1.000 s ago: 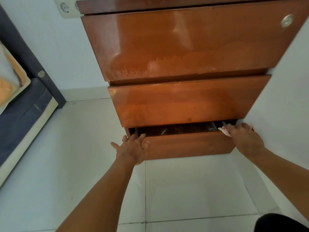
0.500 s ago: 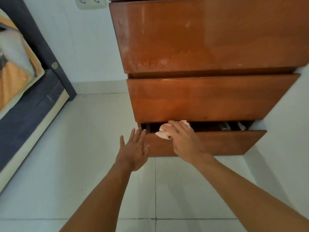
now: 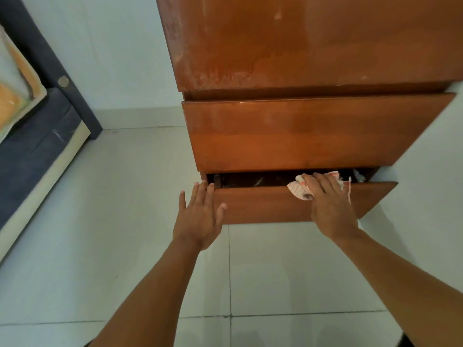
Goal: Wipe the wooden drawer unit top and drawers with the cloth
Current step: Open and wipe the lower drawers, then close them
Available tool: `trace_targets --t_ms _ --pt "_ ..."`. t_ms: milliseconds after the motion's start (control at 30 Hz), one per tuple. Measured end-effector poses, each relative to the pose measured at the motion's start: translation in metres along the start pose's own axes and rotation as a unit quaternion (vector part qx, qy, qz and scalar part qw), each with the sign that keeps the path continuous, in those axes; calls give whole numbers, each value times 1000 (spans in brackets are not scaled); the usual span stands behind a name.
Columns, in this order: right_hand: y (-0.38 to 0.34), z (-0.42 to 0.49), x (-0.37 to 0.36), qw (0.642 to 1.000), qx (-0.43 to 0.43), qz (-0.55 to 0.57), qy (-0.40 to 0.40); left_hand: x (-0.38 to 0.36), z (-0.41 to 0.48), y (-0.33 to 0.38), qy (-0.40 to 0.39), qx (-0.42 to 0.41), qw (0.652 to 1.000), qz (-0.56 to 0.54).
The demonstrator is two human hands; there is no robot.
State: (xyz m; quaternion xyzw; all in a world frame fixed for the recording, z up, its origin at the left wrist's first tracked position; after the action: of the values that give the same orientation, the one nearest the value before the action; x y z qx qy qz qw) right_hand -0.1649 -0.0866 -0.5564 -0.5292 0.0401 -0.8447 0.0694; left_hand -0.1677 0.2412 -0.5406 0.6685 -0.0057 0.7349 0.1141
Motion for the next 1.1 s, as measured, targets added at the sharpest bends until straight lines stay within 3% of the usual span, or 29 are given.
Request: trace_targets --t_ms 100,167,333,433,667,800,1000,1100 --pt "-4 -13 8 986 -75 93 118 -1 -1 2 17 3 1000 -1" --pt "-34 -29 8 975 -73 127 169 -5 -1 4 43 -2 999 -4" --pt "-139 -46 -46 984 37 121 122 -22 -5 -5 134 -62 989 1" --pt "-153 -35 -90 989 67 61 119 -38 -4 -11 180 -81 980 -3" --pt "-94 -25 -126 974 63 23 217 -61 5 -7 274 -51 960 12" --pt "-52 -27 -128 972 44 14 228 -69 8 -6 296 -49 954 19" --pt "28 -38 -104 972 -53 28 226 -66 3 -5 275 -49 960 27" --pt "66 -40 -80 972 -58 20 227 -63 -1 -2 254 -40 966 16"
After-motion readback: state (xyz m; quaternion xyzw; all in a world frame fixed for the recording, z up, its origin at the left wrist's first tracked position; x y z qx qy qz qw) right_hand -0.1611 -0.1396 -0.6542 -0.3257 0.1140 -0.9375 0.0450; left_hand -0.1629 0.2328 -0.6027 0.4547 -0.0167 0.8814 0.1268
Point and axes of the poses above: each hand's wrist, its own z-axis towards the middle knuckle, its own x-axis out of the back of the hand, y = z × x, the point moved 3 cm from there along z, towards the middle knuckle, and after that the axes turned 6 degrees about y, right-handed, at the moved point
